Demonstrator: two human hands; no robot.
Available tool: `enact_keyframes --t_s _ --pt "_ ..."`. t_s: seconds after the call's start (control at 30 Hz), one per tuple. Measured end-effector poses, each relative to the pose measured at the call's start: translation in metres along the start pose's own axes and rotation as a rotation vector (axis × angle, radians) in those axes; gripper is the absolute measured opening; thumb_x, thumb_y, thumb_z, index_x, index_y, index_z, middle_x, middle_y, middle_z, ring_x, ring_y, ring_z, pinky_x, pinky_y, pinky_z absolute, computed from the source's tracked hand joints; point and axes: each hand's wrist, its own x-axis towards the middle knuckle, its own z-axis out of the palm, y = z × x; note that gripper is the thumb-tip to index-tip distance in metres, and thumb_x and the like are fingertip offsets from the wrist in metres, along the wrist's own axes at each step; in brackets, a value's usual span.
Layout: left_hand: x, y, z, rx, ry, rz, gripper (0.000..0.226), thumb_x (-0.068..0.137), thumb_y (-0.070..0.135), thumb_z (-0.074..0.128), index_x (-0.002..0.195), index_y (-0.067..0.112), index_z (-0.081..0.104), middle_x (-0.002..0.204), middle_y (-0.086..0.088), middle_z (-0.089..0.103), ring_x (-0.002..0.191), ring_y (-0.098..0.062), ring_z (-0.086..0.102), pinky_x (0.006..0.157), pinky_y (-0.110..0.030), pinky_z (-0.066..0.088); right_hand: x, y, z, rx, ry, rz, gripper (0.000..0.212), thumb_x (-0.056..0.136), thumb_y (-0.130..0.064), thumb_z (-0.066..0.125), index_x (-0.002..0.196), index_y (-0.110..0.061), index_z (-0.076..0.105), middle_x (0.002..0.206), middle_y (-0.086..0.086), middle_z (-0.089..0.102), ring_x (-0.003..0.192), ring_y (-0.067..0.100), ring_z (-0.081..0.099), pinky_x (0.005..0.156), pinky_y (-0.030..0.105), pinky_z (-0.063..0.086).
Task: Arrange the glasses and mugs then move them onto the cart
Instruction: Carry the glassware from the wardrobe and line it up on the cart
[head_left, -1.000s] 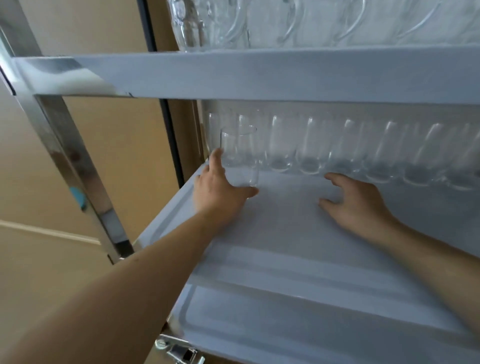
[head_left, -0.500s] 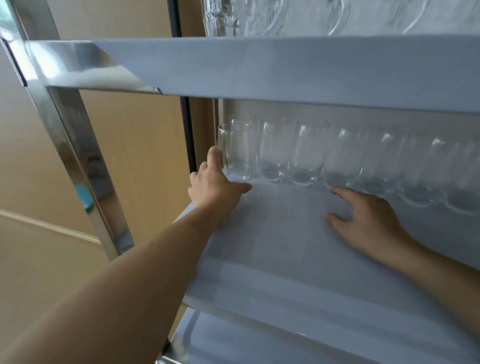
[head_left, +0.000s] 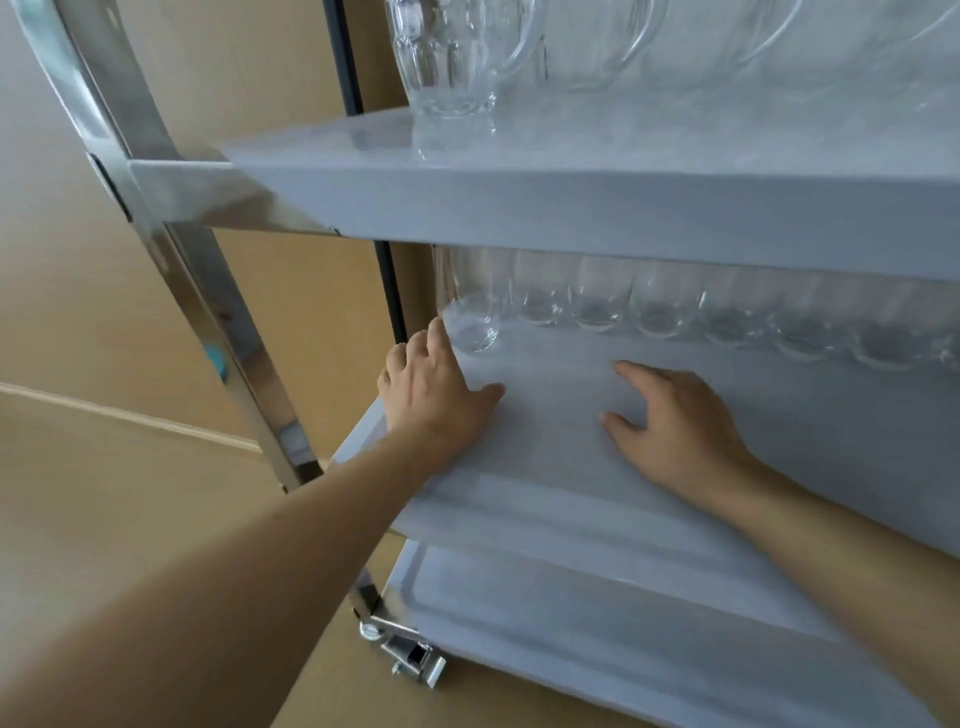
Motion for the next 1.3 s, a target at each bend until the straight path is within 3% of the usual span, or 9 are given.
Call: enact_keyframes --t_s 0.2,0.37,0.53,0.67,0.87,1.0,1.2,1.3 --pt "-0.070 0.012 -0.046 0.067 -0.317 0.068 0.090 0.087 0.061 0.064 0.158 0.024 0.023 0.166 -0.003 0.021 0.152 -0.028 0.015 0.123 -0.045 0.019 -0.058 -0.029 -0.026 -0.049 -0.270 0.115 0.072 0.093 -0.046 0.062 0.154 -0.015 0.038 0.156 0.012 0.042 0.143 0.032 0.036 0.119 0.037 0.027" --pt "-0.112 0.033 -0.144 0.063 -0.501 0.091 0.090 0.088 0.059 0.065 0.159 0.026 0.021 0.168 -0.005 0.015 0.153 -0.030 0.016 0.121 -0.050 0.024 -0.105 -0.084 -0.102 -0.037 -0.489 0.236 0.074 0.098 -0.051 0.053 0.159 -0.022 0.023 0.164 0.006 0.026 0.149 0.030 0.024 0.120 0.039 0.025" --pt "-0.141 0.057 -0.267 0.096 -0.660 0.091 0.092 0.088 0.057 0.065 0.160 0.028 0.016 0.168 -0.004 0.009 0.153 -0.029 0.012 0.120 -0.052 0.026 -0.131 -0.161 -0.209 0.017 -0.534 0.269 0.069 0.098 -0.047 0.054 0.156 -0.021 0.027 0.157 0.005 0.036 0.143 0.031 0.031 0.113 0.040 0.031" --pt "-0.137 0.079 -0.365 0.114 -0.737 0.164 0.098 0.085 0.058 0.068 0.161 0.028 0.013 0.166 -0.004 0.013 0.151 -0.030 0.017 0.118 -0.052 0.029 -0.129 -0.215 -0.305 0.036 -0.487 0.277 0.071 0.096 -0.048 0.056 0.156 -0.020 0.030 0.154 0.004 0.040 0.141 0.030 0.035 0.112 0.039 0.032" --pt "-0.108 0.169 -0.479 0.152 -0.632 0.342 0.094 0.089 0.056 0.066 0.160 0.026 0.013 0.166 -0.008 0.016 0.149 -0.034 0.021 0.117 -0.053 0.032 -0.111 -0.258 -0.455 0.012 -0.302 0.266 0.073 0.096 -0.047 0.058 0.157 -0.020 0.028 0.159 0.007 0.033 0.145 0.033 0.029 0.116 0.042 0.030" --pt "-0.096 0.261 -0.526 0.089 -0.535 0.495 0.090 0.090 0.055 0.066 0.159 0.025 0.017 0.164 -0.008 0.019 0.148 -0.033 0.024 0.116 -0.051 0.033 -0.106 -0.247 -0.549 -0.023 -0.130 0.305 0.075 0.096 -0.047 0.059 0.158 -0.020 0.026 0.159 0.006 0.033 0.146 0.032 0.025 0.117 0.046 0.030" --pt "-0.115 0.396 -0.579 -0.002 -0.402 0.725 0.086 0.090 0.049 0.067 0.158 0.022 0.022 0.163 -0.008 0.022 0.148 -0.032 0.022 0.118 -0.050 0.030 -0.117 -0.218 -0.674 -0.059 0.085 0.349 0.076 0.093 -0.046 0.064 0.156 -0.019 0.031 0.156 0.006 0.040 0.141 0.033 0.035 0.115 0.046 0.034" --pt "-0.130 0.464 -0.595 -0.032 -0.355 0.810 0.085 0.090 0.048 0.066 0.158 0.023 0.022 0.164 -0.008 0.021 0.149 -0.031 0.021 0.117 -0.051 0.031 -0.131 -0.193 -0.734 -0.082 0.166 0.368 0.076 0.094 -0.046 0.061 0.157 -0.021 0.027 0.160 0.003 0.033 0.146 0.031 0.027 0.117 0.045 0.030"
